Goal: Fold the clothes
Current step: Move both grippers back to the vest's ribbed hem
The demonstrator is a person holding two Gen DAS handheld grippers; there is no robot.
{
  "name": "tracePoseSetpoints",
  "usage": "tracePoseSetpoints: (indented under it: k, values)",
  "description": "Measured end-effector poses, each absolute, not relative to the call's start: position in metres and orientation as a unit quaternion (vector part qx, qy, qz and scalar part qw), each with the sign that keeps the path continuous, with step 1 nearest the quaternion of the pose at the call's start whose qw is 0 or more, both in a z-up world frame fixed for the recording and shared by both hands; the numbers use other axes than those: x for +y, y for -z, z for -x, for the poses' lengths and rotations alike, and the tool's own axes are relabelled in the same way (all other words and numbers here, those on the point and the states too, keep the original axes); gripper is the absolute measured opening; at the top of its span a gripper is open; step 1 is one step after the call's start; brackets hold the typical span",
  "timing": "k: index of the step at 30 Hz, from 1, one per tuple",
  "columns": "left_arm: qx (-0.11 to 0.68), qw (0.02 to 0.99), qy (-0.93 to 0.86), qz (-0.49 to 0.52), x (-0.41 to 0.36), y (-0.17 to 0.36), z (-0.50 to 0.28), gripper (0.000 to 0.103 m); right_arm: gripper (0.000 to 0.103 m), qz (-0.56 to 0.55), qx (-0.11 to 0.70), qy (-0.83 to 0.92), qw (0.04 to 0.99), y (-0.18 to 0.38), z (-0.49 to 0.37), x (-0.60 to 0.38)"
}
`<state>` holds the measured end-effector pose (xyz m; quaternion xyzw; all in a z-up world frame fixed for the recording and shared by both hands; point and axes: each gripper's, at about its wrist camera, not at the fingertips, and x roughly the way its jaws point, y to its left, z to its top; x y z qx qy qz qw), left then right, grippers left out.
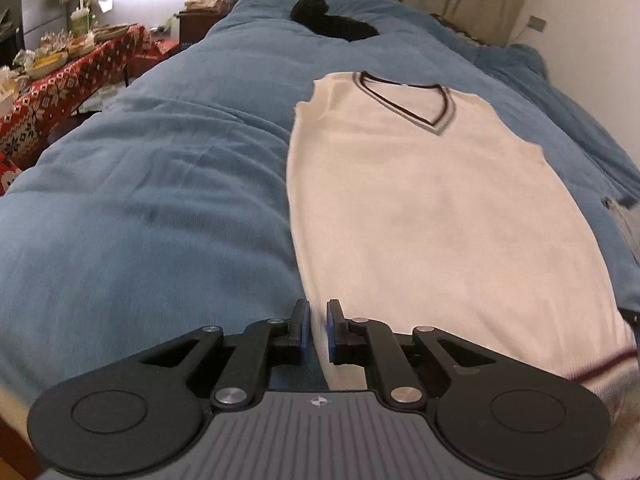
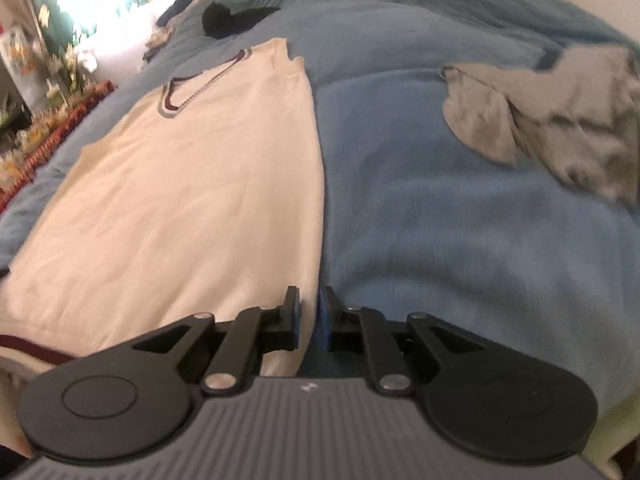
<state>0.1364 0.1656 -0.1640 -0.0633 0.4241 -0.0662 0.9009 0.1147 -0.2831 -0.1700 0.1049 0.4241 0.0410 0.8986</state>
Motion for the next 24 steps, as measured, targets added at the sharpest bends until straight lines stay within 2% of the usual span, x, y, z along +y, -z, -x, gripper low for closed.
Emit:
tracePoseSetpoints:
  k: [11, 15, 19, 21, 24]
  values:
    - [0.422, 0.901, 0.076, 0.067, 0.162, 0.172, -0.089, 0.009, 0.012, -0.097, 0.406, -0.044, 0.908, 0.159, -0.066, -0.276]
    - [0.399, 0.909, 0.088, 0.082, 0.162, 0.158, -0.072, 0.009, 0.017, -0.078, 0.387, -0.056, 0.917, 0.144, -0.051, -0.269]
    - [0.364, 0.92, 0.11, 0.098, 0.159, 0.134, -0.071, 0.009, 0.019, -0.055, 0.358, -0.081, 0.929, 0.125, -0.049, -0.254]
    - [0.355, 0.922, 0.125, 0.094, 0.15, 0.127, -0.08, 0.009, 0.024, -0.048, 0.354, -0.095, 0.929, 0.123, -0.057, -0.243]
    - [0.355, 0.92, 0.137, 0.092, 0.131, 0.131, -0.1, 0.01, 0.025, -0.031, 0.35, -0.104, 0.93, 0.128, -0.07, -0.227]
